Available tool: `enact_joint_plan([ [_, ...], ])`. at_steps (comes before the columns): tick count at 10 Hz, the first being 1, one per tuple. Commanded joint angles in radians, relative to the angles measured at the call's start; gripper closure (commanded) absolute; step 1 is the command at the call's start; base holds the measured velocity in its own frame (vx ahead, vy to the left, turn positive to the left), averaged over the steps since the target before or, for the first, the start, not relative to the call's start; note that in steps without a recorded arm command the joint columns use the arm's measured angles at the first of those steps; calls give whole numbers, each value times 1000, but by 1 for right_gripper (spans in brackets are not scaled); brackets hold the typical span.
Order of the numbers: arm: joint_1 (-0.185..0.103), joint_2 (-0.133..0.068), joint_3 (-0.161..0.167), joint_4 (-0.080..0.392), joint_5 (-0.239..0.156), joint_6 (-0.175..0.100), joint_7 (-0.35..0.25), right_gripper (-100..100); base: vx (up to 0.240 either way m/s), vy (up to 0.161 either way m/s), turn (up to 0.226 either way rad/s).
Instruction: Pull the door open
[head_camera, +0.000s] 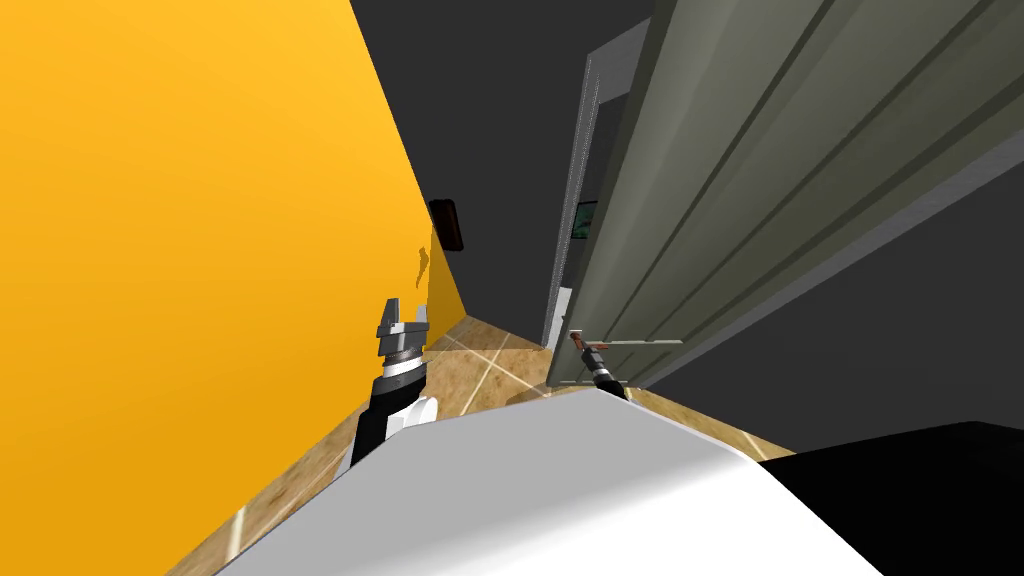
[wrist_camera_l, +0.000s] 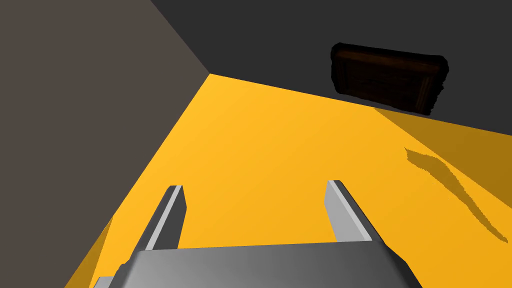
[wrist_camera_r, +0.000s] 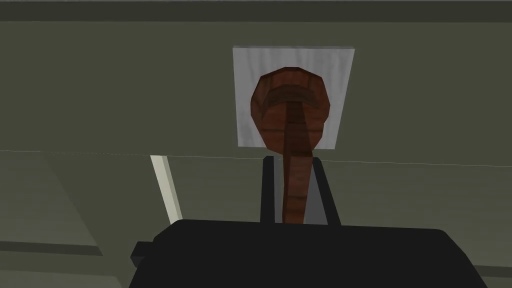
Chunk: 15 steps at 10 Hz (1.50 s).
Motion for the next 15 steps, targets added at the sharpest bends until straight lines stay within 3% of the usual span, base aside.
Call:
enact_joint_plan([
  [1, 12, -15, 15, 7, 7, -30, -20, 100, -235, -68, 148],
  [6, 65, -65, 61, 3, 26, -106, -79, 100, -241, -54, 132],
  [7, 72, -72, 67, 2, 29, -116, -87, 100, -209, -76, 86],
  [8, 68, -63, 67, 3, 29, -106, -80, 100, -93, -26, 24],
  [9, 80, -71, 77, 14, 32, -132, -91, 100, -162, -44, 194],
  [15, 118, -108, 103, 49, 33, -226, -126, 100, -216, -67, 177],
])
